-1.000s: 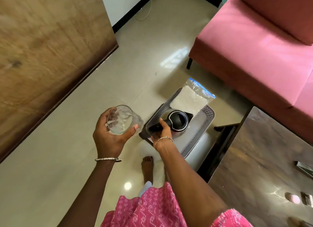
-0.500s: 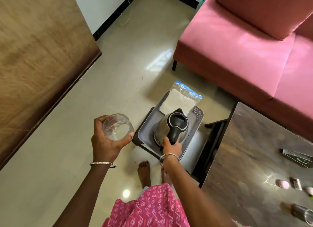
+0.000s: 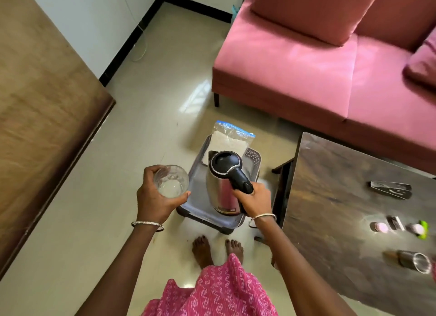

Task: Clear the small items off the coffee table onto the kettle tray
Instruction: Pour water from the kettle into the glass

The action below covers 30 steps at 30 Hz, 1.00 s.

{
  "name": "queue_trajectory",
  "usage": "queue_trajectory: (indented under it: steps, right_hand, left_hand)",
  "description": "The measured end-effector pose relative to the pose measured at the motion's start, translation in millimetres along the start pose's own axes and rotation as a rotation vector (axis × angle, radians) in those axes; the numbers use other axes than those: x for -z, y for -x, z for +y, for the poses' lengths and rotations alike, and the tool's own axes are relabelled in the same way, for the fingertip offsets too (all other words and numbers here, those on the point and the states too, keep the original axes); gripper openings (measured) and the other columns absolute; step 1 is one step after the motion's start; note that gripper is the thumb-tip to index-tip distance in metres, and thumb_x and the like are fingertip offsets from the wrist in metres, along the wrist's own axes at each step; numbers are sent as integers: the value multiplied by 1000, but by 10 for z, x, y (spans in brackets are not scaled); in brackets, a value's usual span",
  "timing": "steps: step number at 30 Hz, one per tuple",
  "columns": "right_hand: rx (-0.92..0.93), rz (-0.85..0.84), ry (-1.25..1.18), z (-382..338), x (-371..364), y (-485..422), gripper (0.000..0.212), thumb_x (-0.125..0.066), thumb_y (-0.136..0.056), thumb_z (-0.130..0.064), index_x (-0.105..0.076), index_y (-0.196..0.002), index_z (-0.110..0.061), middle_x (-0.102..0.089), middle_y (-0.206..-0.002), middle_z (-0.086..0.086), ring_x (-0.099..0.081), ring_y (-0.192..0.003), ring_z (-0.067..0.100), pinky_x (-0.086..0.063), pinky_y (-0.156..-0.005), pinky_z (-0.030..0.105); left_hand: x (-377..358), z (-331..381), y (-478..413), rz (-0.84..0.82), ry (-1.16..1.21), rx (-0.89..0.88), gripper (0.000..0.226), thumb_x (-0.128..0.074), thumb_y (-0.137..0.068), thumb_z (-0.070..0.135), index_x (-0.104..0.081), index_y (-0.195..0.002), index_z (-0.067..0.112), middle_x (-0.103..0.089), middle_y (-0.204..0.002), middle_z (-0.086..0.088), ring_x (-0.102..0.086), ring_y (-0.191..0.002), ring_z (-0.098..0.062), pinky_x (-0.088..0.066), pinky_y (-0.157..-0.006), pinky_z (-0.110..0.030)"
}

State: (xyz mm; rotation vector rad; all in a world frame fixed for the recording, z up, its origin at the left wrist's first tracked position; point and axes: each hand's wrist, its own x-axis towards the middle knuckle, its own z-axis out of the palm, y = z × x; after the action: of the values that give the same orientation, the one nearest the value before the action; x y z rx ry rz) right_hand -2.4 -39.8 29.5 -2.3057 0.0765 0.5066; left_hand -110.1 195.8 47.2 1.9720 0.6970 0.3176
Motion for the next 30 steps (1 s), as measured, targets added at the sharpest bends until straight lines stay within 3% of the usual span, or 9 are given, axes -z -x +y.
queue_trajectory:
  steps: [3,7,11,14,17,22,30]
  right_hand:
    - [100,-14,34,-206,373,46,38,-77,-55,-27,-44,-41,-18,-39,-39,-8,-38,-39,9,-32,-42,25]
    - [315,-74,102,-600,852,152,21,-78,-51,-33,-59,-48,-24,-41,-36,-10,-37,-34,3,-27,-38,15]
    - [460,-65,255,-1034,1197,249,28,-74,-48,-37,-66,-57,-12,-42,-41,-4,-35,-40,7,-29,-39,24]
    - [511,-71,338,-1260,1380,309,32,-71,-46,-42,-64,-57,-13,-47,-44,1,-40,-43,13,-35,-42,31]
    - [555,-75,416,-1411,1479,370,36,-69,-45,-49,-63,-58,-15,-47,-45,1,-46,-45,18,-36,-45,28]
    - [611,-92,535,-1593,1578,407,40,-69,-46,-52,-65,-61,-16,-55,-48,2,-53,-51,23,-44,-48,33]
    - [610,-143,647,-1726,1659,453,35,-78,-51,-44,-66,-64,-14,-54,-51,2,-47,-57,25,-45,-53,36]
  left_hand:
    - [-38,45,-9,-28,-18,-23,85,-89,-39,46,-45,-112,32,-63,-107,13,-62,-94,-5,-45,-79,-7]
    - [-77,114,-29,-52,-33,-54,87,-96,-40,35,-46,-111,30,-63,-106,12,-63,-94,-9,-45,-78,-9]
    - [-103,212,-15,-64,-22,-68,87,-96,-41,31,-45,-111,30,-64,-108,10,-64,-94,-11,-47,-78,-12]
    - [-122,292,3,-67,4,-73,86,-96,-42,31,-44,-110,32,-63,-106,14,-63,-91,-3,-44,-75,-3]
    - [-130,365,23,-65,35,-75,85,-94,-41,37,-43,-109,37,-60,-104,26,-60,-90,8,-42,-74,2]
    - [-166,411,23,-78,34,-91,88,-94,-41,39,-42,-111,33,-64,-111,11,-64,-94,-8,-41,-72,3]
    - [-211,435,58,-96,26,-118,88,-93,-41,41,-42,-112,32,-62,-109,12,-63,-92,-9,-42,-72,2]
